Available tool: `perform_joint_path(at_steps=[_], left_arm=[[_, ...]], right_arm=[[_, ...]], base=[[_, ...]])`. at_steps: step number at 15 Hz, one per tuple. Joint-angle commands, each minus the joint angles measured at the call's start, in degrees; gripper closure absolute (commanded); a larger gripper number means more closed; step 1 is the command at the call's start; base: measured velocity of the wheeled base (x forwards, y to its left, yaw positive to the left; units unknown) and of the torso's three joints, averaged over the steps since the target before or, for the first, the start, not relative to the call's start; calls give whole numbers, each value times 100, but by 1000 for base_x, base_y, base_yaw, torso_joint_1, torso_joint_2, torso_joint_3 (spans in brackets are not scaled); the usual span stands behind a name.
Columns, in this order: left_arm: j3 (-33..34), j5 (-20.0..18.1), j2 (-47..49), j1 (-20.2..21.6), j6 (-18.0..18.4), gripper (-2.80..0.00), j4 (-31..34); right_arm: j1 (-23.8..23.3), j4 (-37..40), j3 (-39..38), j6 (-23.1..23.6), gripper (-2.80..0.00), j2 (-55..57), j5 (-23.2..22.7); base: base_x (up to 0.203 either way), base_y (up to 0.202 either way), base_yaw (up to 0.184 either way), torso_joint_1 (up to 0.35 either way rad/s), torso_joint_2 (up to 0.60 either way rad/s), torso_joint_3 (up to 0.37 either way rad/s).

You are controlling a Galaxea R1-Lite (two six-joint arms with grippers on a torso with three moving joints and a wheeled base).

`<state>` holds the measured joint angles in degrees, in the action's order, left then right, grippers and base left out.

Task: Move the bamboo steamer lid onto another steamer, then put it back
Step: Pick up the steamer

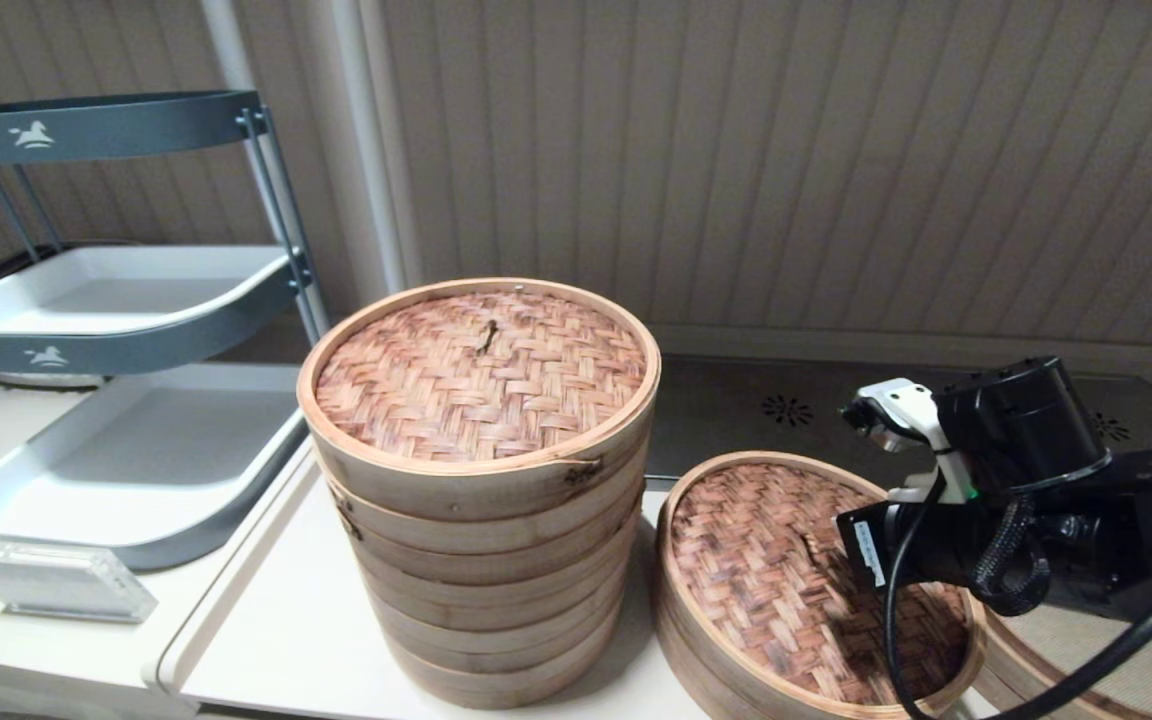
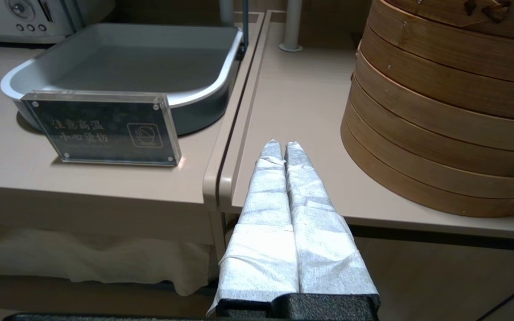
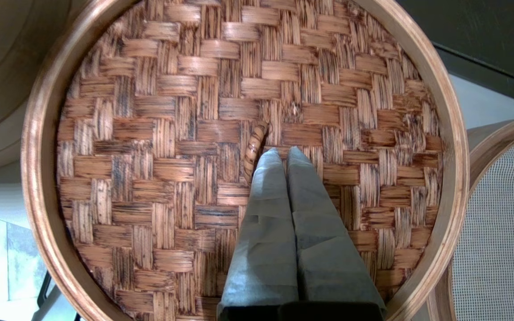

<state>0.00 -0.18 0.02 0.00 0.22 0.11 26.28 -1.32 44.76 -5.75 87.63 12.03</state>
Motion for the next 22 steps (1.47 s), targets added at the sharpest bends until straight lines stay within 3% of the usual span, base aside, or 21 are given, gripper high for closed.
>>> perform_joint_path(at_steps=[1, 4, 5, 6, 22], left_arm=[[18, 1, 6, 0, -3, 0, -3], [18, 1, 6, 0, 4, 0, -3], [18, 1, 6, 0, 4, 0, -1], [18, 1, 6, 0, -4, 0, 6], [18, 1, 6, 0, -4, 0, -3]], right_arm=[[8, 0, -12, -12, 0, 22, 1], [35, 0, -3, -13, 0, 141, 1], [37, -2, -6, -20, -169, 156, 4], [41, -6, -9, -37, -280, 291, 13], [87, -159, -20, -180, -280, 668, -8]], base=[[0, 0, 0, 0, 0, 0], [0, 0, 0, 0, 0, 0], [0, 0, 0, 0, 0, 0], [0, 0, 0, 0, 0, 0], [0, 0, 0, 0, 0, 0]])
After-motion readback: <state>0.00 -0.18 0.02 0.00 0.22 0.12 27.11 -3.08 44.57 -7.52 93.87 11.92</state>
